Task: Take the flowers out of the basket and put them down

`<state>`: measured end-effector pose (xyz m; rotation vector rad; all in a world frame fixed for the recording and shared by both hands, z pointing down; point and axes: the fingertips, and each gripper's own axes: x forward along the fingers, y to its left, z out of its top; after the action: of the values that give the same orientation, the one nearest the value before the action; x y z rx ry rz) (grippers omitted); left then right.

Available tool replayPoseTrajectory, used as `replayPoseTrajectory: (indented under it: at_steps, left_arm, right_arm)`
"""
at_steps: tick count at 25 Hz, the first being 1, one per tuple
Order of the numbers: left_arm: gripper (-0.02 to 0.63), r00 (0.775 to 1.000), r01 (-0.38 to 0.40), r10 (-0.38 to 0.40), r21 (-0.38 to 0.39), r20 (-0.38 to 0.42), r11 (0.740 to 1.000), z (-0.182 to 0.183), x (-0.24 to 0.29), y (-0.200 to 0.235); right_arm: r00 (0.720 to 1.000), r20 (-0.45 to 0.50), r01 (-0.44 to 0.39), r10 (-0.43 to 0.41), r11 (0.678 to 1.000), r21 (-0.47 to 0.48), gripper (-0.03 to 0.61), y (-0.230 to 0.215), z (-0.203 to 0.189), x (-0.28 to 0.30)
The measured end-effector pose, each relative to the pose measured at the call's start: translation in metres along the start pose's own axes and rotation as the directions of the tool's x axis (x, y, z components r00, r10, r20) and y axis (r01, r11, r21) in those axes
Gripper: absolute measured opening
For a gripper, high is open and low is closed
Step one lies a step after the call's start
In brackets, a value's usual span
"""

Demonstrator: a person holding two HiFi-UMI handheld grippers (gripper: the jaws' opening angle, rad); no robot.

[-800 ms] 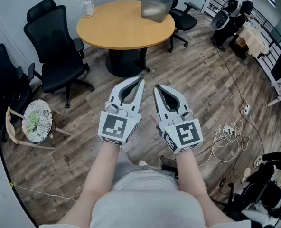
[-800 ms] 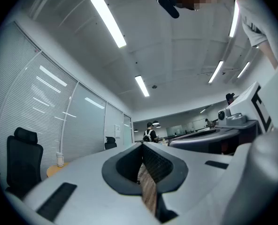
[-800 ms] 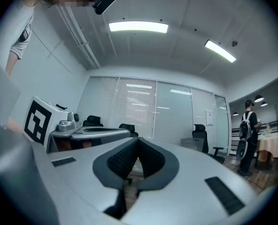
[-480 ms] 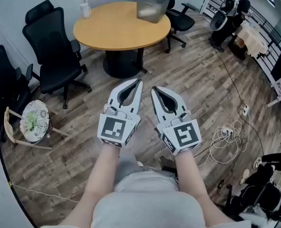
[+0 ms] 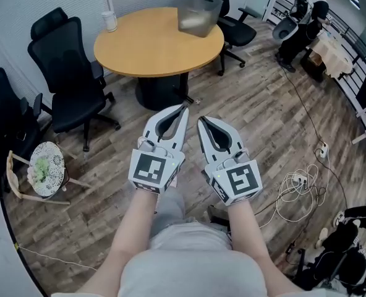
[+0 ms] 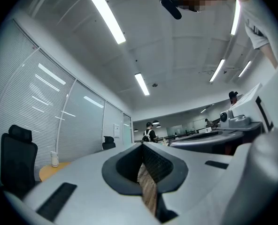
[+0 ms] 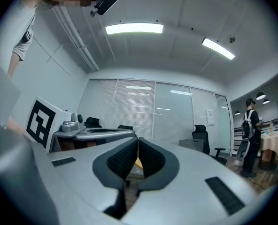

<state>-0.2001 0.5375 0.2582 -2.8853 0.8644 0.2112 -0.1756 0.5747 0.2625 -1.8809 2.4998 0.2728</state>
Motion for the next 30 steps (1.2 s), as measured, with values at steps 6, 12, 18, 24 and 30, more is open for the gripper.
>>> replayPoseTrajectory:
  at_steps: [6,12,18,24,30]
  left_arm:
    - [0.005,1.000,0.022,-0.022,0.015,0.011,1.000,-0.006,0.051,0.039]
    - [0.005,0.999,0.035,-0.035,0.015,0.006,0.999,-0.015,0.105,0.093]
    - [0.005,0.998,0.056,-0.056,-0.016,0.007,0.998,-0.027,0.144,0.128]
    - [0.005,0.997,0.074,-0.074,-0.006,-0.009,0.997,-0.041,0.173,0.159]
    - [0.005,0.996,0.091,-0.091,-0.001,-0.014,0.996,-0.053,0.197,0.185]
  right_arm:
    - [1.000,0.011,0.007,-0.007,1.000,-0.006,0.026,-0.033,-0.005,0.056]
    - [1.000,-0.001,0.027,-0.027,1.000,-0.004,0.026,-0.068,-0.014,0.121]
    - [0.999,-0.023,0.043,-0.044,0.999,-0.006,0.026,-0.095,-0.026,0.164]
    - [0.998,-0.032,0.054,-0.054,0.999,-0.001,0.026,-0.115,-0.037,0.207]
    - [0.998,-0.032,0.049,-0.049,0.999,-0.006,0.026,-0.127,-0.045,0.242]
